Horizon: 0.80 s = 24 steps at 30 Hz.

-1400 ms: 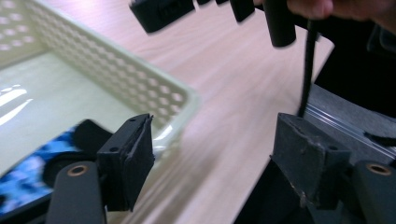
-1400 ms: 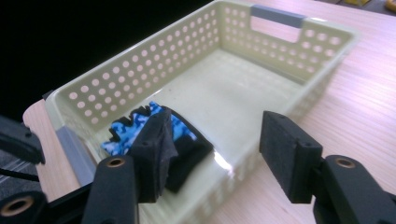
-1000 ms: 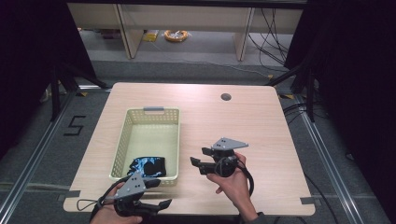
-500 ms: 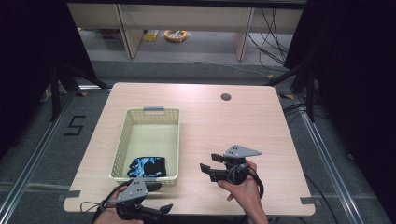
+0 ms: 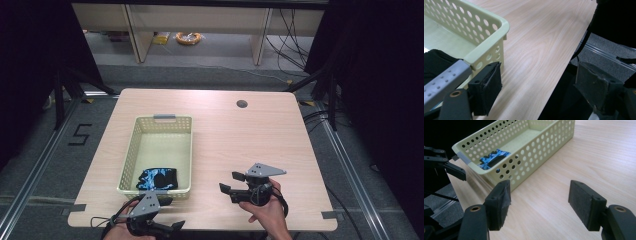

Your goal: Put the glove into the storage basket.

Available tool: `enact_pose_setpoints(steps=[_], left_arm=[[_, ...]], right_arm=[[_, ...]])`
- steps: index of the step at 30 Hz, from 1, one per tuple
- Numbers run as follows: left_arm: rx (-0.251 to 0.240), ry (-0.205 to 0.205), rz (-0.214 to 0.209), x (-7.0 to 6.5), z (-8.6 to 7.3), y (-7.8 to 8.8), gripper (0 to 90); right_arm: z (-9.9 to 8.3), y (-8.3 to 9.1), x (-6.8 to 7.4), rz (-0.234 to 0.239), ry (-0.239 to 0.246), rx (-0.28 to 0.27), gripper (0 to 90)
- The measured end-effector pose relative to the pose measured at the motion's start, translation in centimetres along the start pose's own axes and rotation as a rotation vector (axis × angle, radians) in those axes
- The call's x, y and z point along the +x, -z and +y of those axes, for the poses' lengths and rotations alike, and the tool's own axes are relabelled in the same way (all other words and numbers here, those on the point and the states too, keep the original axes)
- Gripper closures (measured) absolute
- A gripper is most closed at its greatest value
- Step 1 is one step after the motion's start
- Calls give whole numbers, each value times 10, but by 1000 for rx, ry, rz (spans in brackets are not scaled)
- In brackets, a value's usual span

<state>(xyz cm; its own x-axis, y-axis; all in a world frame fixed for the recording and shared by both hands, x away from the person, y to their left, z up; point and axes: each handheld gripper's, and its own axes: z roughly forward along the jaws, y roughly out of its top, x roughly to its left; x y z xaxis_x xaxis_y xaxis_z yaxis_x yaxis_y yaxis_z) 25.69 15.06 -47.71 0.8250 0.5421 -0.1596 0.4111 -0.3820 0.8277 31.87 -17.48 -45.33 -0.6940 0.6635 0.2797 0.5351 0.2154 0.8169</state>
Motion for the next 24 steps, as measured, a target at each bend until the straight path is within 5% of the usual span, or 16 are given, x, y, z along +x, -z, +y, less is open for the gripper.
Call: enact_pose_setpoints(steps=[1, 2, 3, 6, 7, 14, 15, 16, 20, 21, 24], left_arm=[[10, -1, 0, 1, -1, 0, 201], [34, -12, 5, 2, -2, 0, 201], [34, -12, 5, 2, -2, 0, 201], [9, 2, 6, 0, -5, -2, 207], [29, -44, 13, 3, -5, -1, 207], [43, -34, 9, 1, -11, -2, 214], [41, -60, 22, 3, -12, -1, 213], [22, -35, 17, 2, -13, -2, 212], [49, -52, 23, 6, -16, -2, 210], [70, -42, 33, 6, -17, -1, 211], [61, -29, 28, 5, -19, -2, 211]], right_arm=[[-1, 0, -3, 1, 28, -7, 355], [-3, 3, 0, 2, -8, 7, 354], [-4, 2, -3, 3, 28, -3, 354], [-6, 5, -2, -7, 26, 9, 350], [-7, 5, -3, -4, 20, 13, 350], [-14, 6, 4, 2, 5, 33, 350], [-15, 8, 3, -10, 44, 35, 349], [-15, 8, 4, -7, 38, 36, 349], [-18, 11, 7, -8, 7, 50, 350], [-19, 11, 4, -16, 55, 37, 350], [-23, 12, 5, -14, 37, 38, 350]])
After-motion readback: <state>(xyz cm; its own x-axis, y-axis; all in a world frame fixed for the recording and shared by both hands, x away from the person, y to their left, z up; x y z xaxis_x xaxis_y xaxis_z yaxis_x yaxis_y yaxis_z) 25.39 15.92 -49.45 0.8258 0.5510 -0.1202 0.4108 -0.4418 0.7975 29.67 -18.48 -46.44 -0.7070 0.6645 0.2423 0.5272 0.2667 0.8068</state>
